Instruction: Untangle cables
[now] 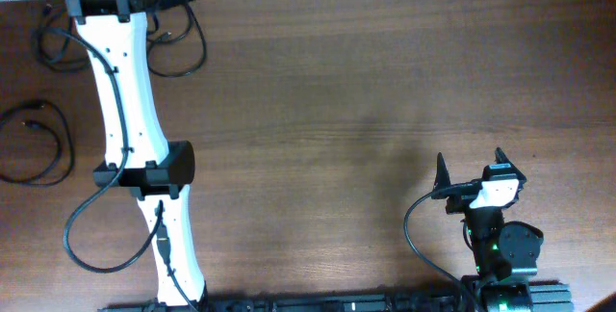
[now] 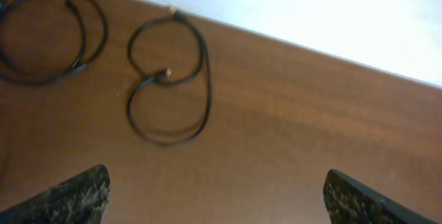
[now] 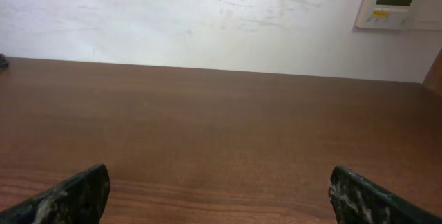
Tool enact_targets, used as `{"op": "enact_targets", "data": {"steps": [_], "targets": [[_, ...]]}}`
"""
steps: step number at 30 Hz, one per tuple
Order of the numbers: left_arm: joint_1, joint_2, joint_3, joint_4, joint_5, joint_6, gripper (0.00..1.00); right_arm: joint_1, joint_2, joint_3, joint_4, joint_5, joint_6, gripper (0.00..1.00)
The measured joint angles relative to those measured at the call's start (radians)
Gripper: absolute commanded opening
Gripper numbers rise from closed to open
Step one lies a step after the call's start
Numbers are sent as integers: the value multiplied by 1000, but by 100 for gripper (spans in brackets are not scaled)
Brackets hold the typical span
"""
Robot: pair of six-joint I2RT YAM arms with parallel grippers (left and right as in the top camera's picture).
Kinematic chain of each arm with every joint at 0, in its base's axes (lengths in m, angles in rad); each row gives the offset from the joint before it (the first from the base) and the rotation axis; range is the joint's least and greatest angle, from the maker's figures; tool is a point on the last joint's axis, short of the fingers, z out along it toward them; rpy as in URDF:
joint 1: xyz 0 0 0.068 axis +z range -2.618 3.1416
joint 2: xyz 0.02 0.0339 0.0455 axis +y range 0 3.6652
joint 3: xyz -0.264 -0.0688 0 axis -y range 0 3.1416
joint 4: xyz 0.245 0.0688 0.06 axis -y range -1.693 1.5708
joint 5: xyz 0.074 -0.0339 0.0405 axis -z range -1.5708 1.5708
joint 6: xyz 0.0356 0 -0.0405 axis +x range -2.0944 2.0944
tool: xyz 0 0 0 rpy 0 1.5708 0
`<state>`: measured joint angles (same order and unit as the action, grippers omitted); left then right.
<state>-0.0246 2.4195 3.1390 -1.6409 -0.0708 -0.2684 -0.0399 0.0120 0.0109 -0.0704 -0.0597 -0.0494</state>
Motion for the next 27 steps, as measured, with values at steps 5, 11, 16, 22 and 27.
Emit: {"op": "enact_targets", "data": {"steps": [5,11,16,22,27], "targets": [[24,-20,0,-46,114,101,99,0,0,0,0,0,0,98],[70,-88,-2,-46,286,197,99,0,0,0,0,0,0,98],[77,-204,-113,-45,328,243,99,0,0,0,0,0,0,98],[77,-401,-446,-42,336,262,98,0,0,0,0,0,0,98],[77,-631,-801,-13,335,277,98,0,0,0,0,0,0,98]]}}
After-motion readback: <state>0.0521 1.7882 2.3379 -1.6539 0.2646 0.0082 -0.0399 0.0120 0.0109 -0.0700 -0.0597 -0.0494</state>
